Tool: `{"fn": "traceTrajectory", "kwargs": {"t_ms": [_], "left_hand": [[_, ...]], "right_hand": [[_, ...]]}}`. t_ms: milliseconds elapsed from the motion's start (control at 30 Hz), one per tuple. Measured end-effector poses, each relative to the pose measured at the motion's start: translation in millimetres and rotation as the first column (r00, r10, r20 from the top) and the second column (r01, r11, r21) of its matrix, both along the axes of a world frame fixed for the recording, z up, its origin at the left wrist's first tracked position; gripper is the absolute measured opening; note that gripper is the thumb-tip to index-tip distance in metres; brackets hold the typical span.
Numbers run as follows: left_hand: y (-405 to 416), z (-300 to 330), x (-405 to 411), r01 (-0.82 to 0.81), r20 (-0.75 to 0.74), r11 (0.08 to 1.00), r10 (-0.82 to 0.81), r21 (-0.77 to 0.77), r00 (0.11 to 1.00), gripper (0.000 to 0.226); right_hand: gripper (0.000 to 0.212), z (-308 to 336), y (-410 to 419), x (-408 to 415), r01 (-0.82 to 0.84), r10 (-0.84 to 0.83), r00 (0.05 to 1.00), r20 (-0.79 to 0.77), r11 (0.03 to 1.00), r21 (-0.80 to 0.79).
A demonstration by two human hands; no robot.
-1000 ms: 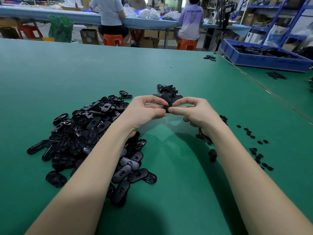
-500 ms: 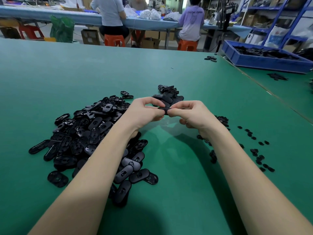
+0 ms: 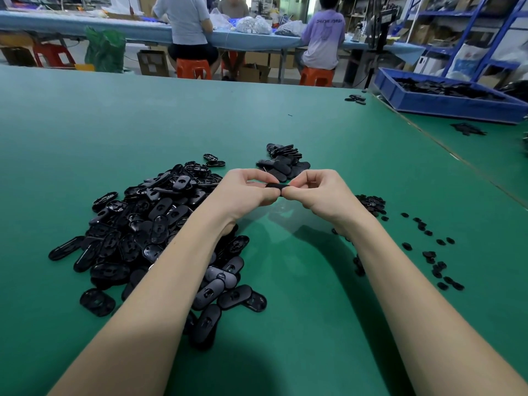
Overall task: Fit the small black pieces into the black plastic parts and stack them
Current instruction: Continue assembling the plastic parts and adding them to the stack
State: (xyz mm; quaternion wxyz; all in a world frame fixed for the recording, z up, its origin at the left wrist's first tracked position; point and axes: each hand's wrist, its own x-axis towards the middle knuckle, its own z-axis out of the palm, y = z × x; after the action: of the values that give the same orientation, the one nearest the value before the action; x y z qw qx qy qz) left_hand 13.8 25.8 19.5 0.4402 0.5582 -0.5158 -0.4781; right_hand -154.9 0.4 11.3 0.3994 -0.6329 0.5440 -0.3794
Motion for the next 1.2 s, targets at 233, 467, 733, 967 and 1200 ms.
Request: {"fn": "traceTrajectory", "kwargs": {"t_ms": [233, 467, 733, 967, 1200], "left_hand": [[-2, 0, -2, -0.005, -0.035, 1.0, 0.005, -0.015, 0.999, 0.014], [-1, -3, 1, 0.011, -0.14, 1.0, -0.013, -0.011, 0.99, 0.014], [-2, -3, -2, -0.01, -0.087, 1.0, 0.009, -0.02, 0.996, 0.014], [-3, -3, -2, -0.017, -0.034, 1.0, 0.016, -0.025, 0.999, 0.013], [-7, -10, 5, -0.09, -0.044, 0.995, 0.088, -0.042, 0.995, 0.014]], "right_hand": [[0.017, 1, -1, 1, 0.016, -0.017, 1.0, -0.009, 0.998, -0.063], [0.015, -2, -2, 0, 0.01, -0.009, 0.998, 0.063, 1.0, -0.017], [0.017, -1, -1, -2, -0.003, 0.005, 1.0, 0.029, 0.998, -0.06], [0.018, -2, 1, 1, -0.005, 0.009, 0.998, 0.059, 0.998, -0.066], [0.022, -8, 4, 1, -0.117, 0.084, 0.988, -0.128, 0.953, -0.278]]}}
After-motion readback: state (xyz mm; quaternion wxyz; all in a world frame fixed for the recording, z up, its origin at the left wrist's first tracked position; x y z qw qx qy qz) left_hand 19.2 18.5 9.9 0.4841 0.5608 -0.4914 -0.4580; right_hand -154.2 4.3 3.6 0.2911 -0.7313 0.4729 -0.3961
